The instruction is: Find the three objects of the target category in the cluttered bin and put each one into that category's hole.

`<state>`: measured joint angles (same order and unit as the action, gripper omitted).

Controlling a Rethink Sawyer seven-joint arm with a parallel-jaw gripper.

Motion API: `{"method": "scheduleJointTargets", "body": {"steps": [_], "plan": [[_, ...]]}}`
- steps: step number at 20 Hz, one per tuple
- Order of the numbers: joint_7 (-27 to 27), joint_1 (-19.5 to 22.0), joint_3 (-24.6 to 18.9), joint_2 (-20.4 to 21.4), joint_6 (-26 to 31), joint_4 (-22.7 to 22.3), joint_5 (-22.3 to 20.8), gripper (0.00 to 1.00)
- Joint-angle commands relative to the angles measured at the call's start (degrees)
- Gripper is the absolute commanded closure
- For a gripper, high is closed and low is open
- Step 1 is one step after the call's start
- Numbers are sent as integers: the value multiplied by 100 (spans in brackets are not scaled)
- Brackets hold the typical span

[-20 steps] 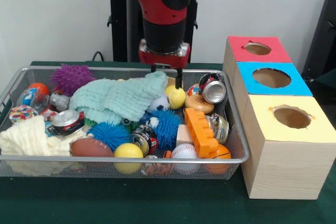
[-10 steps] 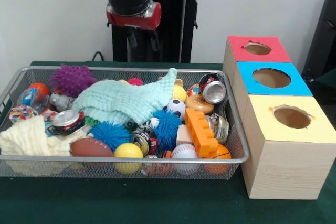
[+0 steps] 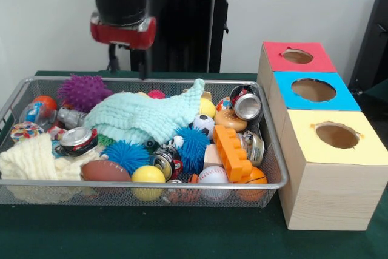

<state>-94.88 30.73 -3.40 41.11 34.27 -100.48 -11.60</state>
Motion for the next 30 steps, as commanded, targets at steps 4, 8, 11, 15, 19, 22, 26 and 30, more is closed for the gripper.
{"method": "scheduleJointTargets", "body": {"steps": [4, 8, 11, 15, 19, 22, 26, 30], "plan": [[987, 768, -736, -985, -1207, 1072, -1420, 0], [1163, 1012, -865, -1080, -793, 1367, -1546, 0], [1292, 1164, -936, -1116, -479, 1577, -1658, 0], [1463, 1357, -1092, -1129, -56, 1814, -1734, 0], [1454, 1436, -1150, -1136, 360, 1941, -1745, 0], [1463, 1555, -1210, -1216, 480, 1967, -1756, 0], [1492, 1693, -1289, -1361, 546, 1961, -1829, 0], [1585, 1847, -1387, -1541, 454, 1869, -1915, 0]]}}
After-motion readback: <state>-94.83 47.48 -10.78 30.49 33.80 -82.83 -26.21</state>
